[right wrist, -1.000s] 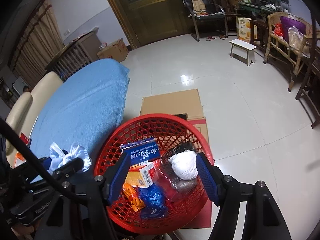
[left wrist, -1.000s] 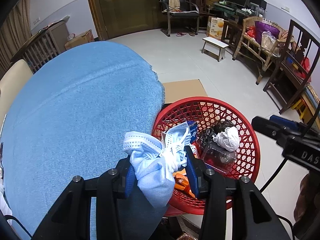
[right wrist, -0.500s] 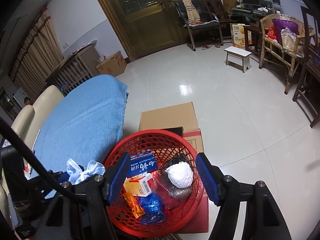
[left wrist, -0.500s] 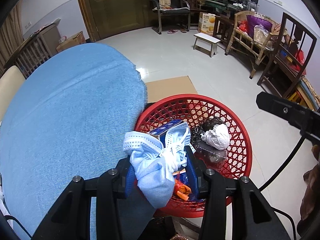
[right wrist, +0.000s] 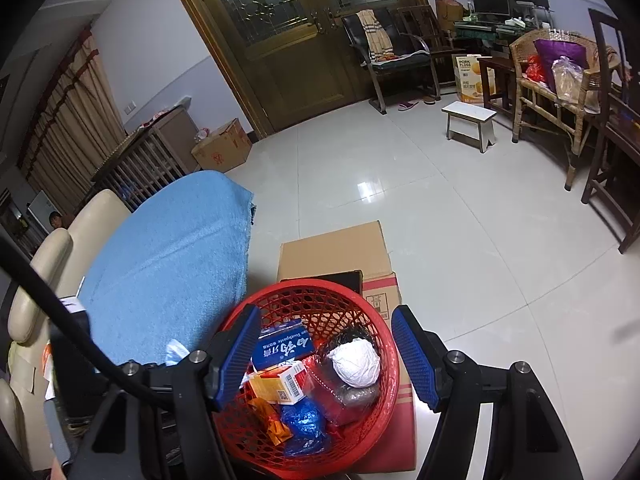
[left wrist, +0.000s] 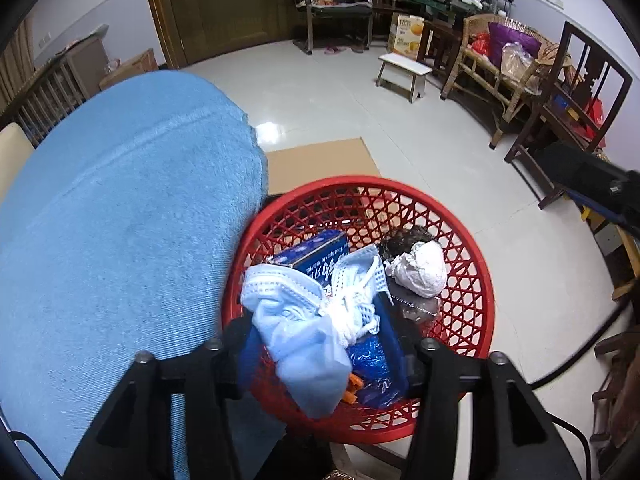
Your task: Collect trash
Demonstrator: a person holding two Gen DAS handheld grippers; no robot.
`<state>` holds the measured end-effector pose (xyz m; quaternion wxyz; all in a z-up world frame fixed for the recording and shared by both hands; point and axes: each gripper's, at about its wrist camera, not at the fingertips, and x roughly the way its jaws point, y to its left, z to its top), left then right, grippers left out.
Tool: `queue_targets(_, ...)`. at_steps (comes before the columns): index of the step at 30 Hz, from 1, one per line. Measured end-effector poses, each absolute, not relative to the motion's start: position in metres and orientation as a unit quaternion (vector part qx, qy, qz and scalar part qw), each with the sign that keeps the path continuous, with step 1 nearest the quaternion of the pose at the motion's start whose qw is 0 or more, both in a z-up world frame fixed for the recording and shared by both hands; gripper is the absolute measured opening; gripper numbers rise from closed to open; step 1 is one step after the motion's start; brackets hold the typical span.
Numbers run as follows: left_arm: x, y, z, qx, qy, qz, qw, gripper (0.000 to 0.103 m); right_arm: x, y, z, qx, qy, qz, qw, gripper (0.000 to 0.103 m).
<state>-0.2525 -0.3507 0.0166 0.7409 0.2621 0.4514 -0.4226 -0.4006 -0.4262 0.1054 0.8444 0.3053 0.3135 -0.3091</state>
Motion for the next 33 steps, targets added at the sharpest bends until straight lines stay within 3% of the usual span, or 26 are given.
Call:
queue_targets(2, -0.252, -0.353, 0.014, 0.266, 0.455, -0.421, 0.738, 0.069, -0.400, -0.426, 0.105, 0.306, 0.313, -0.309, 0.844, 0.071)
queue_targets(16, -0.257, -0.345, 0.026, 0.263, 0.437, -0.437, 0.741, 0.069, -0.397, -0.418, 0.104, 0.305, 0.316, -0.304, 0.846, 0.071)
queue_targets(26, -0.234, -0.297, 0.056, 0.230, 0.403, -0.413, 0.784, 0.070, -0.392, -0.405, 0.092, 0.295, 0.332, -0.321, 0.836, 0.072)
queue_targets(29, -0.225, -0.277, 0.064, 0.214, 0.393, -0.392, 0.804, 0.079, -0.391, -0.394, 0.091, 0.288, 0.331, -0.328, 0.837, 0.072)
queue_targets(33, -0.213, -0.249, 0.069, 0.187, 0.393, -0.372, 0.820, 0.079, -0.390, -0.361, 0.085, 0.279, 0.315, -0.341, 0.841, 0.074)
